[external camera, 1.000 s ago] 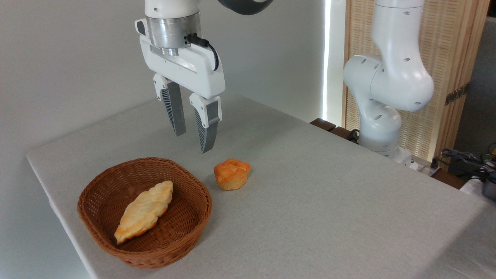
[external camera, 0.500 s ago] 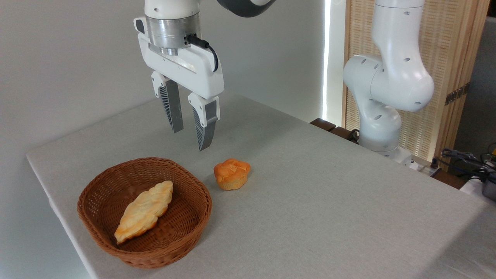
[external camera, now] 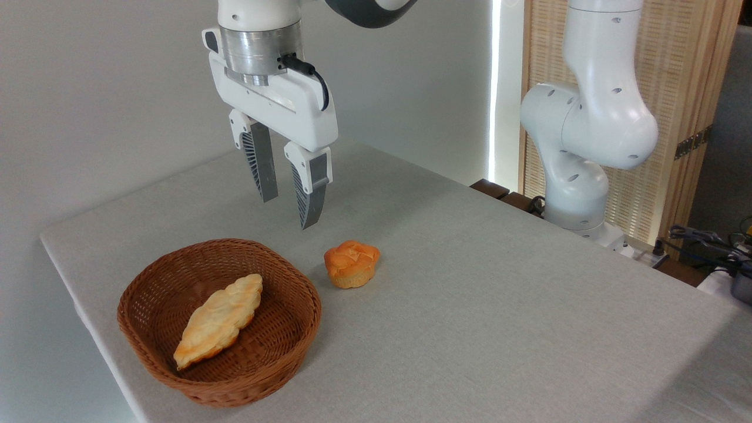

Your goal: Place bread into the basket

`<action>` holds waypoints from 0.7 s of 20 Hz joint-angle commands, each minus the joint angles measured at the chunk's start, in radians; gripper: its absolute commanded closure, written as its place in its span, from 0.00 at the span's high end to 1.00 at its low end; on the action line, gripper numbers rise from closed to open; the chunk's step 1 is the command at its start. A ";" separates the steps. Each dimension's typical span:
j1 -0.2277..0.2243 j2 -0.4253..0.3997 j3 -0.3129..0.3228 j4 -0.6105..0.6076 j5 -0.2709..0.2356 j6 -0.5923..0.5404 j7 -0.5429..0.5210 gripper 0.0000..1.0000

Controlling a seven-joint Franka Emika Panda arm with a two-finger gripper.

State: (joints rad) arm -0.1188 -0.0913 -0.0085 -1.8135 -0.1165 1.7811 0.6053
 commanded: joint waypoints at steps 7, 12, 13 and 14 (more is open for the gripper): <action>-0.044 -0.028 -0.008 -0.214 -0.008 0.133 0.068 1.00; -0.048 -0.091 -0.010 -0.357 -0.006 0.142 0.139 1.00; -0.048 -0.093 -0.010 -0.372 -0.006 0.142 0.139 1.00; -0.065 -0.090 -0.008 -0.383 -0.006 0.142 0.139 1.00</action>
State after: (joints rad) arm -0.1632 -0.1333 -0.0216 -2.1179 -0.1165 1.9037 0.7154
